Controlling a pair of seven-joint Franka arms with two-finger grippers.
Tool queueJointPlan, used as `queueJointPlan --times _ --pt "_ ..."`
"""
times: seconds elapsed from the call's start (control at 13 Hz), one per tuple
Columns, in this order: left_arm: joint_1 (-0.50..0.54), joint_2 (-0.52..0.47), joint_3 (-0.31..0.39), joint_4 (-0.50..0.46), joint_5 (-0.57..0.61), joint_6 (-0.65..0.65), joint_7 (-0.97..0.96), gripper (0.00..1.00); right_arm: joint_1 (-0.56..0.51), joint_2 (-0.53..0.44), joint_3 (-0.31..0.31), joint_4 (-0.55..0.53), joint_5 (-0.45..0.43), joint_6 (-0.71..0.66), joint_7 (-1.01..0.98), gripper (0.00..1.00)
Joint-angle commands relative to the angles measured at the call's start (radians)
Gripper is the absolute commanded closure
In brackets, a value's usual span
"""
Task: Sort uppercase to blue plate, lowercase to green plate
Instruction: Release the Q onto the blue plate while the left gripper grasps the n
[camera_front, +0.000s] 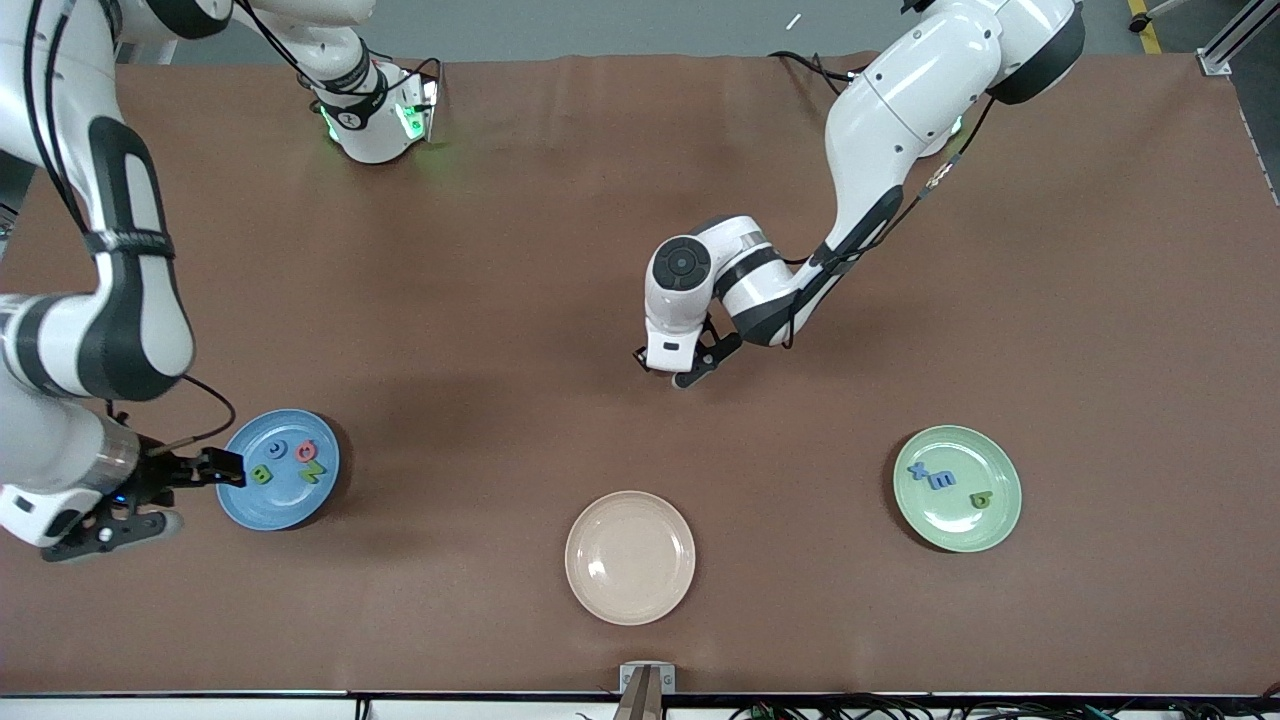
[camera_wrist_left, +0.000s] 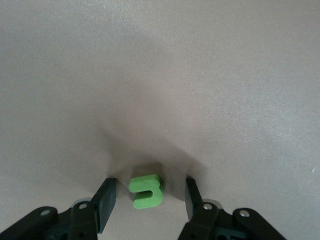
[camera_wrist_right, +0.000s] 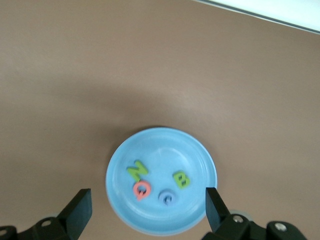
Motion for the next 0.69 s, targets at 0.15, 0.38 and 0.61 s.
queueJointPlan --times 0.15,0.38,0.61 --pt "-0.001 -0.008 0.008 -0.015 0.018 -0.005 -0.029 0.56 -0.014 -0.229 0.006 -0.07 0.004 -0.183 0.118 0.0" --pt "0.008 -0.011 0.008 -0.015 0.016 -0.007 -0.029 0.79 -0.015 -0.321 0.008 -0.108 0.006 -0.228 0.109 0.0" --pt "0.025 -0.051 0.008 -0.006 0.019 -0.062 -0.02 0.95 -0.02 -0.332 0.005 -0.076 0.004 -0.315 0.099 0.0"
